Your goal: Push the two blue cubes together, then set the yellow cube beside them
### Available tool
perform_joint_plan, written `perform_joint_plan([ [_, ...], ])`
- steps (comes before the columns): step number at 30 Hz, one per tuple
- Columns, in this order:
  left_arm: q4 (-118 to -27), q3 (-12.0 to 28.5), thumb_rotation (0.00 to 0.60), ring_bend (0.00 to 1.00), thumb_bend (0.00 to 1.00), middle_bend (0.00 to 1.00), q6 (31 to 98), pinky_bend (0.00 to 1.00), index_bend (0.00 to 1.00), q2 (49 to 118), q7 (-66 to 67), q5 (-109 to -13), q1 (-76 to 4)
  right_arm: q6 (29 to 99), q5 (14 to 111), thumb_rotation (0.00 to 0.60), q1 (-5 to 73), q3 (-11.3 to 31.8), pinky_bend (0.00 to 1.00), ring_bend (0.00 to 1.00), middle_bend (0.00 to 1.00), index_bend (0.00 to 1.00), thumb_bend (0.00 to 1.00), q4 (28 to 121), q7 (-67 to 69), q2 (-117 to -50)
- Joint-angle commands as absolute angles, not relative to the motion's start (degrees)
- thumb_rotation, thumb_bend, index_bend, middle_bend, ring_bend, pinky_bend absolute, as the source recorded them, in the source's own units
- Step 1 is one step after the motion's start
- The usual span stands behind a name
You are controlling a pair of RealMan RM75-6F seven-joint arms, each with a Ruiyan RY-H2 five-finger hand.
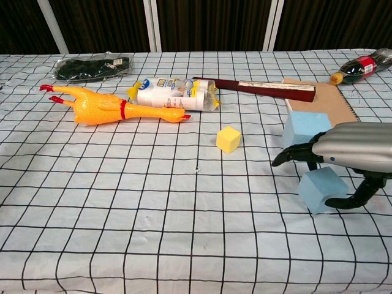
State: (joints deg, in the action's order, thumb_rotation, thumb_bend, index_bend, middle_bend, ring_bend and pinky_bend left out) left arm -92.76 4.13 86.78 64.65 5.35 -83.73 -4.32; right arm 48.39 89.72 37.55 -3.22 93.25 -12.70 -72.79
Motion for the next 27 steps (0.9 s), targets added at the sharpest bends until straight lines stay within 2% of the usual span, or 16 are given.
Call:
perform_joint_plan([
  [1, -92.71, 4.15, 0.600, 0.00, 0.04, 0.08, 86.61, 0.00, 0.21, 64.65, 5.34, -83.56, -4.36, 48.46, 89.76, 0.600, 37.58, -3.21, 0.21, 0.34, 0.12, 0.11, 0.30, 93.06, -12.60, -72.86],
  [15, -92.98, 3.99, 0.600, 0.00, 0.04, 0.08, 87.02, 0.00, 0.21, 64.55, 5.42, -83.90, -4.20, 48.65, 90.23, 0.600, 37.56, -3.65, 0.21, 0.36, 0.14, 0.13, 0.32, 92.55, -12.30, -73.52],
  [18, -92.87, 4.14, 0.600, 0.00, 0.04, 0.08, 86.93, 0.00, 0.21, 64.51, 5.25, -83.62, -4.25, 48.44, 90.00, 0.600, 37.78, -3.41, 0.21, 0.37, 0.15, 0.14, 0.33, 92.34, -12.29, -73.75],
  [23, -92.90, 4.19, 0.600, 0.00, 0.04, 0.08, 87.25, 0.00, 0.21, 64.38, 5.00, -83.68, -4.11, 49.05, 90.16, 0.600, 37.79, -3.10, 0.23, 0.47, 0.21, 0.19, 0.35, 92.00, -12.25, -74.26],
  [27, -92.96, 4.15, 0.600, 0.00, 0.04, 0.08, 87.41, 0.00, 0.21, 64.34, 4.96, -83.81, -4.04, 49.94, 90.77, 0.600, 37.49, -3.29, 0.24, 0.48, 0.22, 0.20, 0.39, 91.68, -11.96, -74.50],
])
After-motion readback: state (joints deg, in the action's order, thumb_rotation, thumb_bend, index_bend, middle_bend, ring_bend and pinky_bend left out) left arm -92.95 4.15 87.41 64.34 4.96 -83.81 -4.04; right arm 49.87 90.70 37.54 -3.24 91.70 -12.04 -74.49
